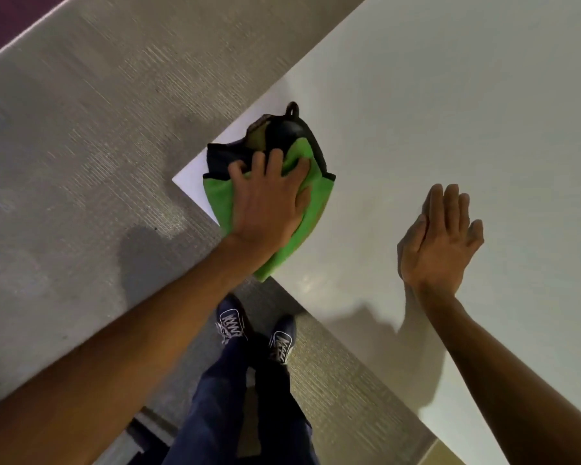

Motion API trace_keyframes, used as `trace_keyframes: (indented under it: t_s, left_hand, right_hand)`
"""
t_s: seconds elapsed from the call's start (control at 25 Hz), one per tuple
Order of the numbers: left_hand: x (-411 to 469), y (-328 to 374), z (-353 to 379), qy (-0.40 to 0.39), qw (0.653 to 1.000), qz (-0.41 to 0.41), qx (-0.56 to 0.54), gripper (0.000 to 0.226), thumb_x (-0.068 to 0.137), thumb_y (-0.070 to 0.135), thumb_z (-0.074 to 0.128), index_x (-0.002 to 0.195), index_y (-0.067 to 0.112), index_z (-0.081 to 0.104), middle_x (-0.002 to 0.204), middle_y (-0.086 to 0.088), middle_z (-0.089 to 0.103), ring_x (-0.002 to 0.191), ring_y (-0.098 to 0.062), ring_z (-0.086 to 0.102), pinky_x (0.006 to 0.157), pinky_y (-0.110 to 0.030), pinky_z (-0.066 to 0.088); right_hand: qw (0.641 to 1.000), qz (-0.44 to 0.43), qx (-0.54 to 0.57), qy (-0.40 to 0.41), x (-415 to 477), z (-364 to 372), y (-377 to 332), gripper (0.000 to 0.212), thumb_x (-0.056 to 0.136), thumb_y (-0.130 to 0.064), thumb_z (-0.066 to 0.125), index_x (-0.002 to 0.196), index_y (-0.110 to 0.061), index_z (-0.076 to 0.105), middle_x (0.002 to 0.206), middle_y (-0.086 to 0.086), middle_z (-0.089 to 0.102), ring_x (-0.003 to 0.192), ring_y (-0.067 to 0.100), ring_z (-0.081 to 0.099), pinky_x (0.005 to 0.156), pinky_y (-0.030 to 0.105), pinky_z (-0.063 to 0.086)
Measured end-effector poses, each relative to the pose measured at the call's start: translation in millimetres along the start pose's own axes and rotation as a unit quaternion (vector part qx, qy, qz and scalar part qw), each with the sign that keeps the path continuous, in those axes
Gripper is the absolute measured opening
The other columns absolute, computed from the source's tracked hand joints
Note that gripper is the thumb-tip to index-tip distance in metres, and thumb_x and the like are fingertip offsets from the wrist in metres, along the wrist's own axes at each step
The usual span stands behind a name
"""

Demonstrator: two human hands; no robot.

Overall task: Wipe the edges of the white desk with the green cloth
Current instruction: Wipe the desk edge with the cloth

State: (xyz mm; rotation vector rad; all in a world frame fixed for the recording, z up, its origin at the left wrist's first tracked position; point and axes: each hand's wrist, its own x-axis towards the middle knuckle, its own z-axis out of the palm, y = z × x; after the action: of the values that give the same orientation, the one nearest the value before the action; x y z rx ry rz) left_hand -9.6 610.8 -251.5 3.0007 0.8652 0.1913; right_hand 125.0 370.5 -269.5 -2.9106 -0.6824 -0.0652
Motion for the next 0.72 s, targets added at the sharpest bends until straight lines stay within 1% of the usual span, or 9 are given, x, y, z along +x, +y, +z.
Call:
trace_keyframes:
  t_s: [0.12,0.2,0.28,0.36,0.44,0.56,0.64,0.68,0.72]
  left_hand:
    - [-32.5,25.5,-7.0,0.013,0.999,0.047,-0.015,0.036,0.102,0.046,0.04,0.128,0.025,0.054,0.107,-0.011,0.056,0.095,-0.032,0.053,0.089,-0.052,0.04]
    - [-48.9,32.5,-10.8,-0.018,0.997,0.07,-0.024,0.039,0.102,0.051,0.039,0.13,0.027,0.051,0.109,-0.009,0.054,0.097,-0.031,0.051,0.092,-0.054,0.04]
    - [-62.9,33.7,-14.8,-0.043,0.995,0.077,-0.049,0.04,0.101,0.053,0.04,0.13,0.028,0.051,0.111,-0.008,0.054,0.1,-0.03,0.049,0.094,-0.055,0.039]
    - [-72.8,31.1,-15.3,-0.037,0.996,0.06,-0.056,0.039,0.1,0.053,0.041,0.13,0.029,0.052,0.11,-0.007,0.054,0.1,-0.029,0.05,0.094,-0.054,0.039]
    - [-75.5,23.6,-14.8,-0.013,0.999,0.011,-0.044,0.036,0.1,0.05,0.044,0.129,0.029,0.051,0.108,-0.007,0.055,0.099,-0.028,0.052,0.091,-0.051,0.039]
    - [-70.0,1.9,-9.7,0.046,0.987,-0.143,-0.061,0.031,0.102,0.043,0.046,0.125,0.025,0.057,0.104,-0.008,0.057,0.095,-0.03,0.054,0.085,-0.047,0.039]
    - [-69.1,-5.1,-7.4,0.105,0.953,-0.268,-0.093,0.034,0.101,0.043,0.048,0.124,0.02,0.06,0.107,-0.012,0.06,0.095,-0.032,0.055,0.083,-0.045,0.041]
    - [-69.4,-14.8,-2.2,0.132,0.93,-0.314,-0.14,0.038,0.101,0.042,0.049,0.125,0.015,0.06,0.11,-0.016,0.06,0.097,-0.033,0.056,0.084,-0.043,0.043]
    - [-70.6,-25.7,-4.2,0.157,0.904,-0.341,-0.204,0.041,0.102,0.041,0.049,0.125,0.01,0.059,0.112,-0.019,0.059,0.099,-0.032,0.056,0.086,-0.039,0.045]
  right_hand:
    - [1.0,-0.01,-0.019,0.009,1.7,-0.5,4.2,0.057,0.107,-0.032,0.019,0.16,-0.015,0.028,0.169,0.007,0.028,0.158,0.027,0.023,0.12,0.058,0.026]
    - [0.999,-0.025,-0.039,0.026,4.1,0.7,2.9,0.056,0.105,-0.032,0.02,0.157,-0.014,0.032,0.165,0.008,0.034,0.153,0.03,0.031,0.114,0.056,0.032]
    - [0.998,-0.032,-0.035,0.028,5.8,2.2,2.4,0.055,0.105,-0.032,0.021,0.156,-0.014,0.032,0.164,0.009,0.035,0.153,0.03,0.031,0.114,0.055,0.031]
    - [0.998,-0.03,-0.039,0.027,3.4,1.8,1.0,0.055,0.104,-0.031,0.022,0.155,-0.014,0.034,0.162,0.009,0.037,0.151,0.03,0.034,0.112,0.054,0.033]
    - [0.998,-0.028,-0.047,0.029,2.1,3.5,0.6,0.052,0.104,-0.029,0.024,0.153,-0.014,0.035,0.158,0.009,0.041,0.147,0.031,0.038,0.11,0.056,0.036]
    - [0.998,-0.034,-0.043,0.026,8.0,3.7,2.1,0.051,0.104,-0.028,0.026,0.152,-0.013,0.036,0.16,0.01,0.04,0.148,0.033,0.038,0.109,0.057,0.035]
    - [0.997,-0.064,-0.013,0.028,9.0,3.5,-2.4,0.051,0.102,-0.028,0.027,0.149,-0.011,0.04,0.157,0.012,0.043,0.145,0.034,0.042,0.105,0.055,0.037]
    - [0.995,-0.091,0.016,0.029,9.0,0.0,-8.2,0.05,0.103,-0.029,0.028,0.148,-0.01,0.041,0.157,0.013,0.044,0.145,0.035,0.042,0.105,0.055,0.038]
    - [0.991,-0.123,0.055,0.024,9.4,-4.5,-18.4,0.05,0.106,-0.03,0.03,0.149,-0.008,0.042,0.159,0.014,0.043,0.148,0.034,0.04,0.109,0.054,0.038]
